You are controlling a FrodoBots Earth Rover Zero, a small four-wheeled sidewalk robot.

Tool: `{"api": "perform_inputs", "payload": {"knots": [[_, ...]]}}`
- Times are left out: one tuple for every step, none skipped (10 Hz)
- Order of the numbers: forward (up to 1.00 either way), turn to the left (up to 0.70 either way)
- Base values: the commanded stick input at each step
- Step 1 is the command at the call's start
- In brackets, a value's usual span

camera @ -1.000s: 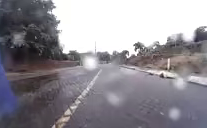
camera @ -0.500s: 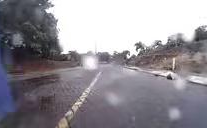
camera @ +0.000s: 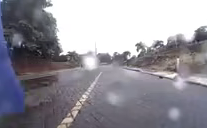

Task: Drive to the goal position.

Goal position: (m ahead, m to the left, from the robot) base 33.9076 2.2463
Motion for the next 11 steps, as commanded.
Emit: {"api": "perform_inputs", "payload": {"knots": [[1.0, 0.0], [1.0, 0.0], [1.0, 0.0], [1.0, 0.0], [1.0, 0.0], [1.0, 0.0], [1.0, 0.0], [1.0, 0.0], [1.0, 0.0], [1.0, 0.0], [1.0, 0.0]]}}
